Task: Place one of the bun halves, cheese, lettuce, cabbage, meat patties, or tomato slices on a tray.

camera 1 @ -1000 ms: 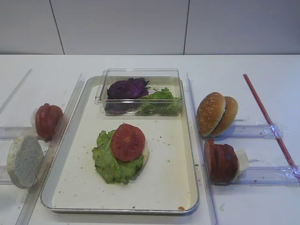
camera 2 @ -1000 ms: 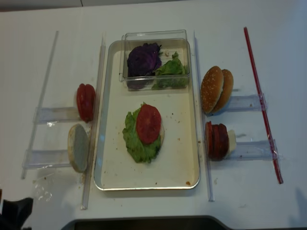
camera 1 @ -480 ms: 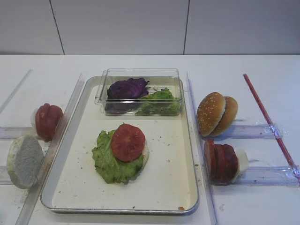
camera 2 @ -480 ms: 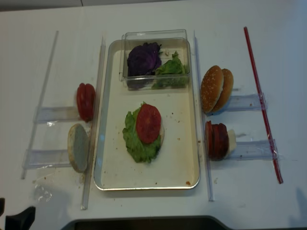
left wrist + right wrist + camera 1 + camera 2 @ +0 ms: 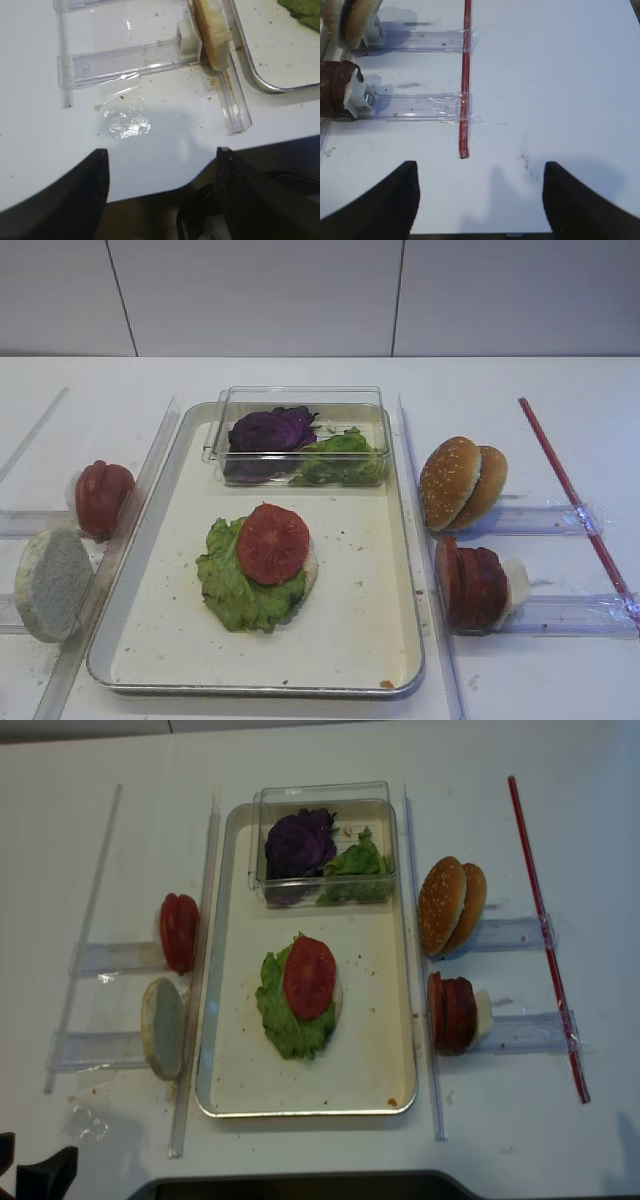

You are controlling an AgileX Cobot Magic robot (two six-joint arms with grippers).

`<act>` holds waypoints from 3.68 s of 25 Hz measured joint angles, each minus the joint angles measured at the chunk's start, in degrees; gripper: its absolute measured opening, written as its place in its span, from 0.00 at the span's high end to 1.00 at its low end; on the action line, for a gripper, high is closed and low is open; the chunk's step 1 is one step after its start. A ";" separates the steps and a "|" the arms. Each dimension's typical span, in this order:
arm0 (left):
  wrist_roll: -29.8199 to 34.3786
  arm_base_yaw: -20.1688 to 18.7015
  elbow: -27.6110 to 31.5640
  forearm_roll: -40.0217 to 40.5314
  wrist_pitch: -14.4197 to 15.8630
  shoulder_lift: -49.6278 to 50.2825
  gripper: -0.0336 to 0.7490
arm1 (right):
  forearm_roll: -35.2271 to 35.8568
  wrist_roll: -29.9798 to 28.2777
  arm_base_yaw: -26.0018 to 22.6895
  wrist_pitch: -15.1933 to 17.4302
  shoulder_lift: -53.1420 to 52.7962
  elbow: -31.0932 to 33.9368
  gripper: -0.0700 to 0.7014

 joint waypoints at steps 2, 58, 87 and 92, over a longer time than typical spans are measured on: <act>-0.13 0.00 0.00 0.00 0.00 0.00 0.42 | 0.00 0.00 0.00 0.00 0.00 0.00 0.22; -1.97 0.22 0.00 1.81 0.54 -16.41 0.41 | 0.00 0.27 0.00 0.00 0.00 0.00 0.23; -1.73 0.22 0.00 1.54 0.54 -16.41 0.38 | 0.00 0.17 0.00 0.00 0.00 0.00 0.23; -1.73 0.22 0.00 1.54 0.54 -16.41 0.38 | 0.00 0.17 0.00 0.00 0.00 0.00 0.23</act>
